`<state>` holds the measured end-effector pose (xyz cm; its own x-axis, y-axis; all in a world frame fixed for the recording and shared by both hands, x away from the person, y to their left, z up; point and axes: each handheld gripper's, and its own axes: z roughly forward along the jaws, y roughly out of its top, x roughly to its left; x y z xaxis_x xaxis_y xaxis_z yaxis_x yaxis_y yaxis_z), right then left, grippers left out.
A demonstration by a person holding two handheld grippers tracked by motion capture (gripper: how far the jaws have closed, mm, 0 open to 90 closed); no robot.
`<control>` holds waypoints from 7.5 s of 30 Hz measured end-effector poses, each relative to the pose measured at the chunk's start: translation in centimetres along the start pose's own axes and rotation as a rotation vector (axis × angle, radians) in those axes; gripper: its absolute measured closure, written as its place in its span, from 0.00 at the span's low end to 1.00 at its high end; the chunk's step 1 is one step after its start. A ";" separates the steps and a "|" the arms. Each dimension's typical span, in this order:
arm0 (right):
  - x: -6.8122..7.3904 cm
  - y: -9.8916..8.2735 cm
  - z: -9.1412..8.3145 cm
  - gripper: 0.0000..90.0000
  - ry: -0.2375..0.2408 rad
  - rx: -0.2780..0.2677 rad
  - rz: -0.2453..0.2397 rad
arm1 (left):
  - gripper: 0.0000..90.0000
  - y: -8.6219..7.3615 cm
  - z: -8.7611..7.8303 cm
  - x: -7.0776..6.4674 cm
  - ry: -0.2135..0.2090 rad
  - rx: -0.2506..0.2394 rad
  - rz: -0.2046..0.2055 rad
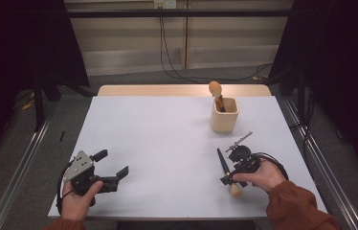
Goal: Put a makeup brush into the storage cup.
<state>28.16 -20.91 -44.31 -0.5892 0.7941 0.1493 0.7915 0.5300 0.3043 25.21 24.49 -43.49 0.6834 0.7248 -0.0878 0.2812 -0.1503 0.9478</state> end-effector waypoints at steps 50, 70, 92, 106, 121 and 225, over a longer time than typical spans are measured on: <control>1.7 0.9 0.9 0.83 -0.099 0.203 0.020 | 0.03 -0.1 0.2 0.0 -0.016 0.022 -0.002; 0.3 0.3 0.0 0.83 -0.008 0.104 0.066 | 0.03 -0.1 0.2 0.1 -0.011 0.024 -0.005; -0.1 -0.4 -1.4 0.83 0.106 -0.227 0.023 | 0.03 -0.1 0.0 0.2 -0.005 0.016 -0.013; -0.5 -1.1 -2.5 0.83 0.116 -0.468 -0.003 | 0.03 0.1 -0.3 0.3 -0.006 0.004 -0.014; 0.1 0.0 -2.9 0.83 0.198 -0.547 -0.147 | 0.03 1.2 0.3 -0.9 -0.095 0.033 0.039; 8.4 8.6 -0.4 0.83 0.256 0.079 -0.776 | 0.08 5.8 11.8 -7.5 -0.569 0.716 0.380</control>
<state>29.99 -9.83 -40.09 -0.9850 0.1061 0.1362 0.1474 0.9274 0.3438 29.68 10.18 -40.92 0.9817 0.1408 -0.1285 0.1887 -0.8131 0.5507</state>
